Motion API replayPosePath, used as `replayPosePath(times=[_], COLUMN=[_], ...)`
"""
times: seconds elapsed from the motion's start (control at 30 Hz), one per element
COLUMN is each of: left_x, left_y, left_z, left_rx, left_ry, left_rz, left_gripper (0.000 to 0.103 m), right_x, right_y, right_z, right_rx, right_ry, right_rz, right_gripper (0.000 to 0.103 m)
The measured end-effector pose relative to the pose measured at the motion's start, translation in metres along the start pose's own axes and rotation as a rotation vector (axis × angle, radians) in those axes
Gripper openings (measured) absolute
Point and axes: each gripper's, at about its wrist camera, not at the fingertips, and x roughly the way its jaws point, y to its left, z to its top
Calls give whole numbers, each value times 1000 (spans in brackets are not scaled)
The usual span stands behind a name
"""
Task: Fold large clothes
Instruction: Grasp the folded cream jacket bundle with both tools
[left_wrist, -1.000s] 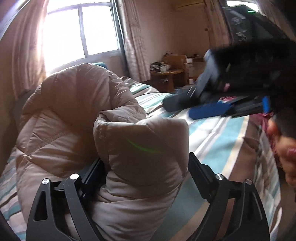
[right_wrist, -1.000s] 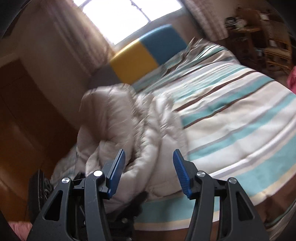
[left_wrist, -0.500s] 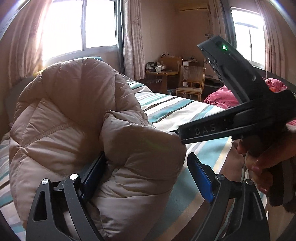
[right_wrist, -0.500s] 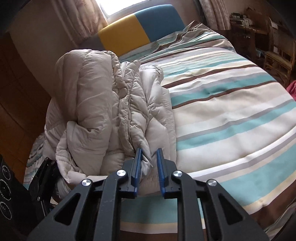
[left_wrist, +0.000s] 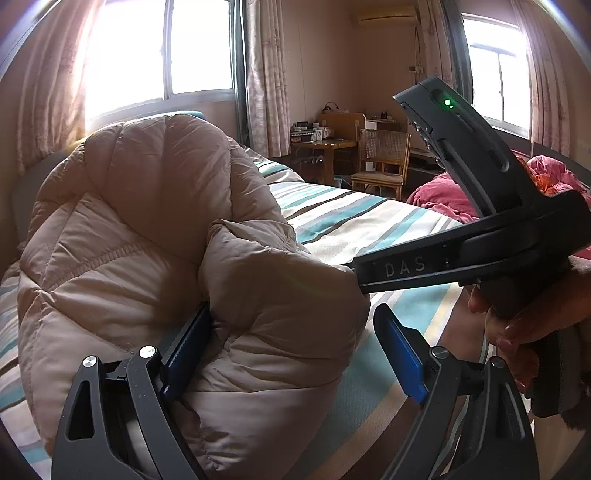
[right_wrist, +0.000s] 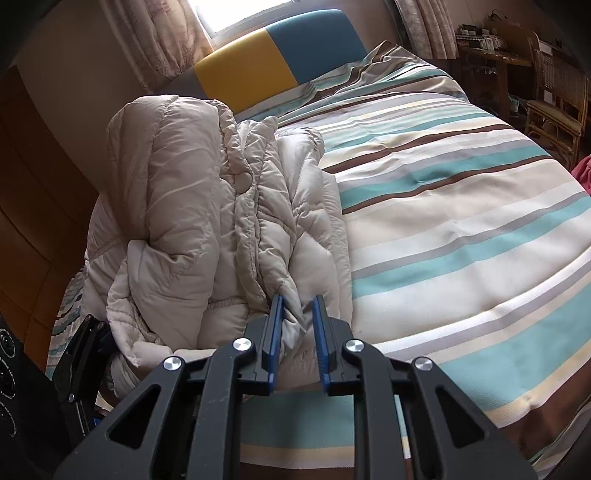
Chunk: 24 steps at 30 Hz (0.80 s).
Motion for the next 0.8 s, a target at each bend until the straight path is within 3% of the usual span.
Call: replayPosePath(times=[0.5, 0.8], left_x=[-11, -36], left_y=[5, 22], left_z=[1, -1], left_rx=[-60, -171], left_ry=[-5, -40], left_rz=[-28, -35], left_gripper=[86, 82], right_x=[-2, 3], right_y=[2, 2], right_z=[-2, -1], right_rx=[1, 2], right_ry=[-4, 0], right_rz=[-6, -12], right_gripper=[15, 15])
